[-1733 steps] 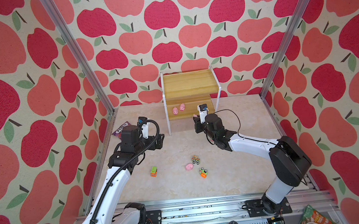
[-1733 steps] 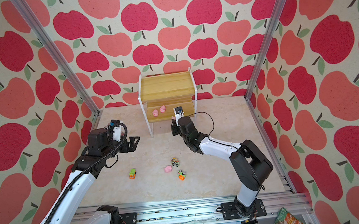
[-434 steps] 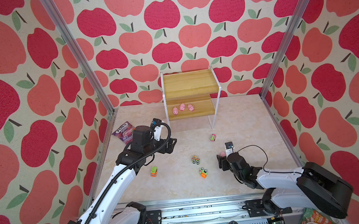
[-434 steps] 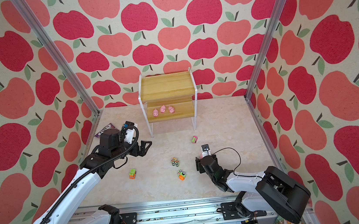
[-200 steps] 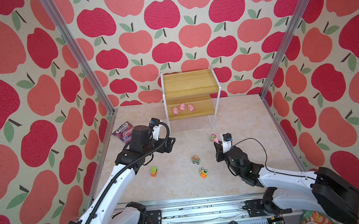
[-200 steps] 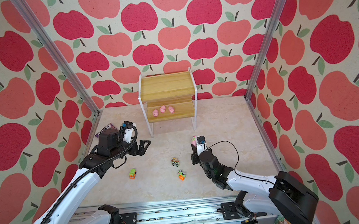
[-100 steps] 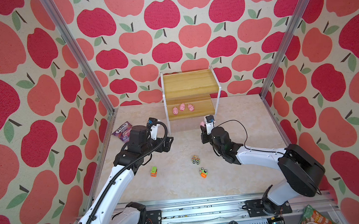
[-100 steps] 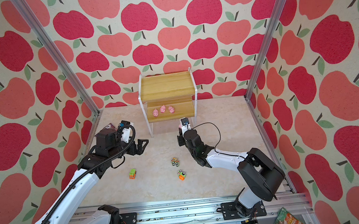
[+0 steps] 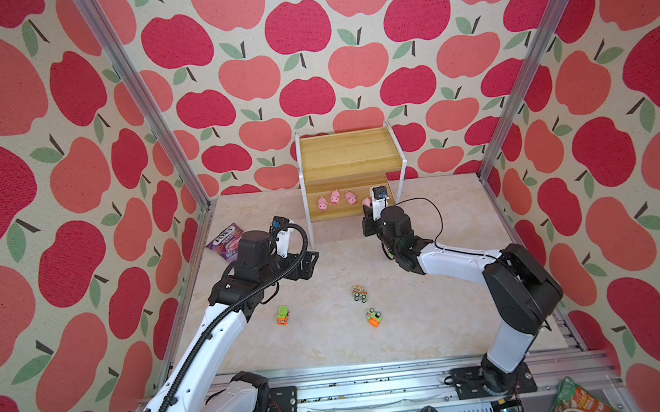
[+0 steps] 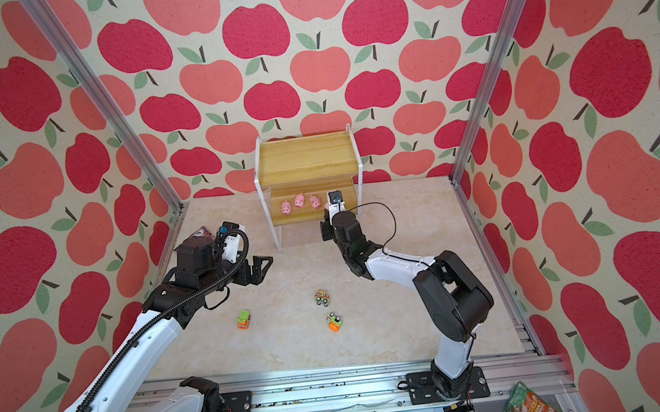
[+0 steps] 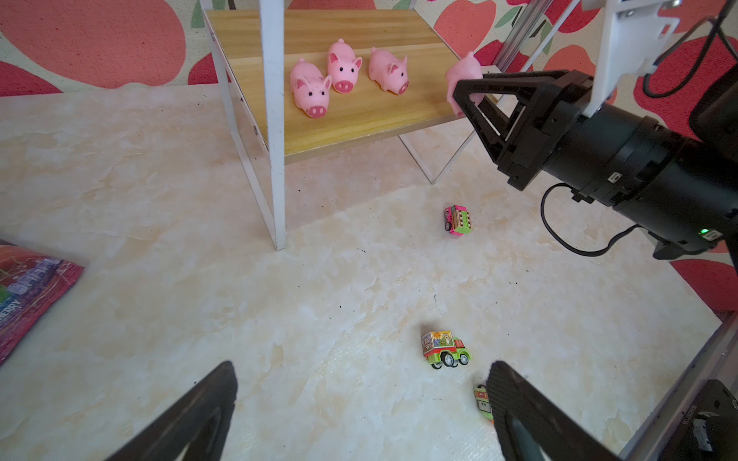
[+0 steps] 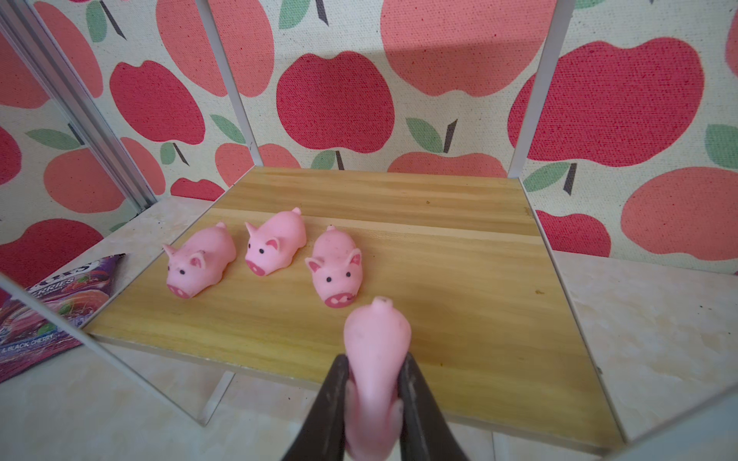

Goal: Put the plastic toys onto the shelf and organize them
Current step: 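Carry the pink pig in the right gripper to the lower shelf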

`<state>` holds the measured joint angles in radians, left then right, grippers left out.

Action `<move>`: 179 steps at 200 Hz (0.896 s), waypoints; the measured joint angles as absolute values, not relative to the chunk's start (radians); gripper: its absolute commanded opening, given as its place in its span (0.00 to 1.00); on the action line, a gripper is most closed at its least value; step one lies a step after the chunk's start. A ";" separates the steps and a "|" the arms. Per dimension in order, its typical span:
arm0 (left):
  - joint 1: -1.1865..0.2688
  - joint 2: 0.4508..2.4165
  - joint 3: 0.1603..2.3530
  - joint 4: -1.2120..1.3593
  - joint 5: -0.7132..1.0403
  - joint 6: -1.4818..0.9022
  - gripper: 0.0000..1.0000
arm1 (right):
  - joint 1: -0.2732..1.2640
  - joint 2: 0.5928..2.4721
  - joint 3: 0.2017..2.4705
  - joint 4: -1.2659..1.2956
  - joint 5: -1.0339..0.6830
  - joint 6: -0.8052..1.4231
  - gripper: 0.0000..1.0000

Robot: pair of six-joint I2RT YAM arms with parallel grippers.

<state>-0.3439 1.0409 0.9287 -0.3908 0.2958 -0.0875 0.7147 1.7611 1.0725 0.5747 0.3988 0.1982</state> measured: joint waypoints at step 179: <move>-0.342 1.042 0.929 -0.391 0.296 -0.088 1.00 | 0.701 1.959 1.293 0.580 0.510 0.199 0.25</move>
<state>-0.3420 1.0416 0.9287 -0.3908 0.2962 -0.0875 0.7006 1.9594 1.2930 0.5804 0.5098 0.1989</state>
